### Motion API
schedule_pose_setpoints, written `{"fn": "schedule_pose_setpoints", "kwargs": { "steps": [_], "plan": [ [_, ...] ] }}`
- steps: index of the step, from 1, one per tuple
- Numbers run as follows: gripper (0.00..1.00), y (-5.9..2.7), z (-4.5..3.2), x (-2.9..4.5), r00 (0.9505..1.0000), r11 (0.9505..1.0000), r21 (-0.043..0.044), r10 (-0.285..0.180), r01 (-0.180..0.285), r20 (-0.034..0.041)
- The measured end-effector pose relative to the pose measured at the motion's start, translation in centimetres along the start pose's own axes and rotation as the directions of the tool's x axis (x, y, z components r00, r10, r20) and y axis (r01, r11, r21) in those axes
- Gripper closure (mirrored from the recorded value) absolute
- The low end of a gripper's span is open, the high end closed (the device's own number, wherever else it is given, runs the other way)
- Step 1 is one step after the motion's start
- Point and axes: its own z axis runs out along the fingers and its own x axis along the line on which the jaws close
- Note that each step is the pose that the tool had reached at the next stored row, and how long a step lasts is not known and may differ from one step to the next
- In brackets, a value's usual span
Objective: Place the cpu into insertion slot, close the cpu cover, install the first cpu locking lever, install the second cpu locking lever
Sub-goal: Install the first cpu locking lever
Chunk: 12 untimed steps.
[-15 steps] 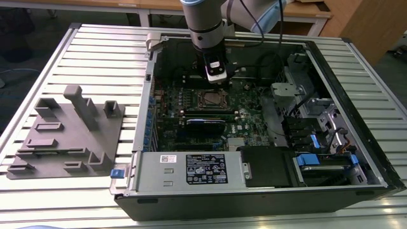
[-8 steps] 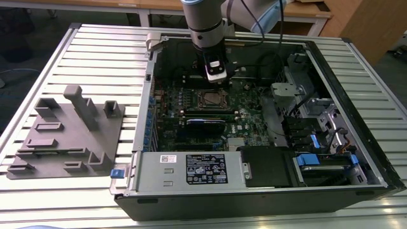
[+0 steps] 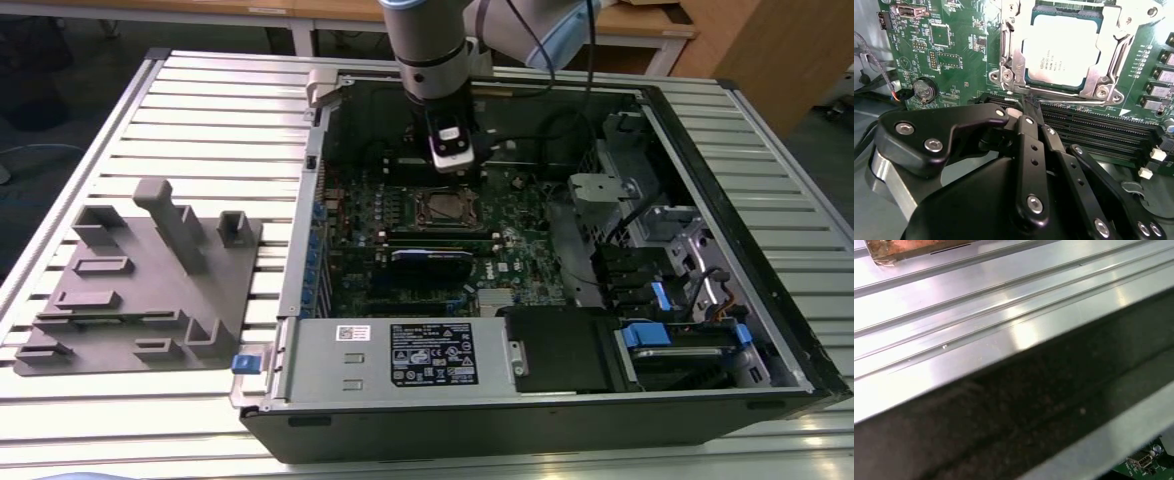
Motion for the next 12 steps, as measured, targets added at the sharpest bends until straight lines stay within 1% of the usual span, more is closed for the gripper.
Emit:
{"fn": "schedule_pose_setpoints", "kwargs": {
  "steps": [9,12],
  "plan": [
    [0.89,0.09,-0.04,0.28,0.9999,0.9999,0.0018,0.017,-0.017,0.0025],
    [0.89,0.09,-0.03,0.28,0.9998,0.9998,0.0039,0.020,-0.020,0.0042]
  ]
}}
